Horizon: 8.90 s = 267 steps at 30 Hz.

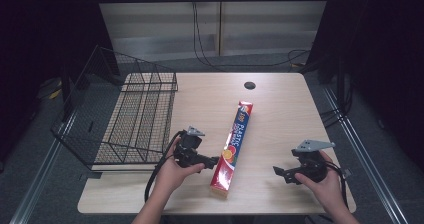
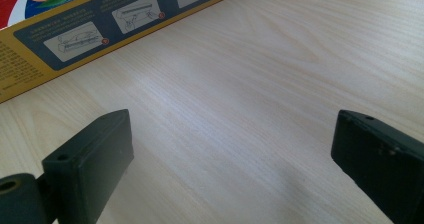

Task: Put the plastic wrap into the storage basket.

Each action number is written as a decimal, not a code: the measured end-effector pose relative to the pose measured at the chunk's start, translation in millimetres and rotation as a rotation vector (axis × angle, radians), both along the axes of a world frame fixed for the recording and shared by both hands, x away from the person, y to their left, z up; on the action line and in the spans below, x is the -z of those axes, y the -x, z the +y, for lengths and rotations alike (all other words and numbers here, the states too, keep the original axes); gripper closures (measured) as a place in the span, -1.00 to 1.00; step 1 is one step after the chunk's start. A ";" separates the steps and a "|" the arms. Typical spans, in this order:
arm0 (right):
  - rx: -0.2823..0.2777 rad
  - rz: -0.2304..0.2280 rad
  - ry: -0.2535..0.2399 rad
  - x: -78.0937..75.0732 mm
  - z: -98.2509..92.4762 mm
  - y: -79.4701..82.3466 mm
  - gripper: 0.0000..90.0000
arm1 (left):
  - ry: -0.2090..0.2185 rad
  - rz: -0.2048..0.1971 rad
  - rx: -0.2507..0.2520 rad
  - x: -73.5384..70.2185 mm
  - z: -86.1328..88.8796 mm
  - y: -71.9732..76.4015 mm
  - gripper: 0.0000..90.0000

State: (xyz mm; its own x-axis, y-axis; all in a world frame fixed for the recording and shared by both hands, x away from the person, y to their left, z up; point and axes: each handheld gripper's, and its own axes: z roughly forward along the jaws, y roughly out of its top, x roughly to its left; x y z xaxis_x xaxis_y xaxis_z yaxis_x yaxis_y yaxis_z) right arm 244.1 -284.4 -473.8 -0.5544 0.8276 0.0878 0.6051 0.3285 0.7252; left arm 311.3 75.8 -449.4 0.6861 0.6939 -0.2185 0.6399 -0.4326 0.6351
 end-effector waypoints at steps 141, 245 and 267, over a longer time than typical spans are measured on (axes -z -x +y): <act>0.069 -0.068 -0.108 -15.0 -21.9 -4.7 -0.95 | -0.375 0.330 -0.034 -80.2 -75.1 -85.2 -0.06; 0.028 -0.062 -0.085 -14.4 -15.9 -3.5 -0.94 | -0.308 0.358 -0.327 -186.0 70.2 -97.2 -0.06; 0.030 -0.062 -0.082 -14.4 -15.8 -3.6 -0.94 | -0.299 0.358 -0.398 -195.0 101.7 -96.6 -0.06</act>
State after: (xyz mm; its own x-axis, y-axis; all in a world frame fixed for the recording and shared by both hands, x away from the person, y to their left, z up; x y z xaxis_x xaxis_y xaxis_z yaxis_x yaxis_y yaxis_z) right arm 247.7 -300.2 -459.4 -0.5363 0.8351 0.1226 0.5669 0.2488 0.7853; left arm 407.8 177.5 -254.4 0.2816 0.9487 -0.1436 0.9402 -0.2430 0.2387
